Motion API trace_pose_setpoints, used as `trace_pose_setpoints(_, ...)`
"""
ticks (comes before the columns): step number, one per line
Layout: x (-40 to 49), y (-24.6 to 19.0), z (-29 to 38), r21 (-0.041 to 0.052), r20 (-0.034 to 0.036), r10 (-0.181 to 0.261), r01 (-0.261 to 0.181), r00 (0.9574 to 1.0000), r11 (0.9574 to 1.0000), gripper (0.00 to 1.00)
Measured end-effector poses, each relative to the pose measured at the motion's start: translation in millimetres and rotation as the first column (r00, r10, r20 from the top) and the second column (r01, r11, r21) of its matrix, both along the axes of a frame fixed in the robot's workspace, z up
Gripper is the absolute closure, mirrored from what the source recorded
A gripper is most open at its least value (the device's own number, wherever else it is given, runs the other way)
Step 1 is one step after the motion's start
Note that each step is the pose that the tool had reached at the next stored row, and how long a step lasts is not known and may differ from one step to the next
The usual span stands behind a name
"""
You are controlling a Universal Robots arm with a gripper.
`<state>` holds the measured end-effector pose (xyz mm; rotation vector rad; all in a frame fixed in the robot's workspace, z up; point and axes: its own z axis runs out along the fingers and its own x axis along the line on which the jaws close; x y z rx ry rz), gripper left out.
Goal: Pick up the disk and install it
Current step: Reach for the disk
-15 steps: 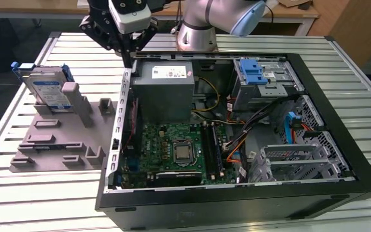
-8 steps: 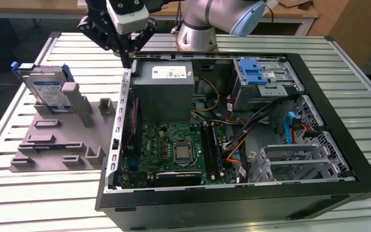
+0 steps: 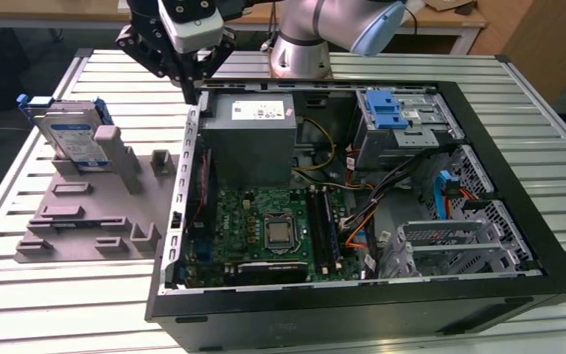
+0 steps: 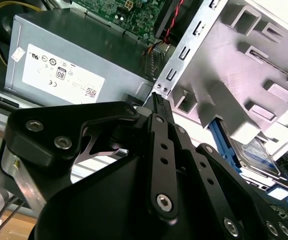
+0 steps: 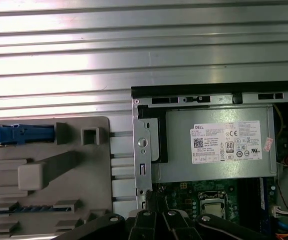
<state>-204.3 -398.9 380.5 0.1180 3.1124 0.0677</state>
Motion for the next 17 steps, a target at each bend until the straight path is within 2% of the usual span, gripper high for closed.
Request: trace_pose_setpoints(17,-8.8,1.2,-1.4,0.0000,0.0000,0.000,0.000,1.0000,1.0000,0.89)
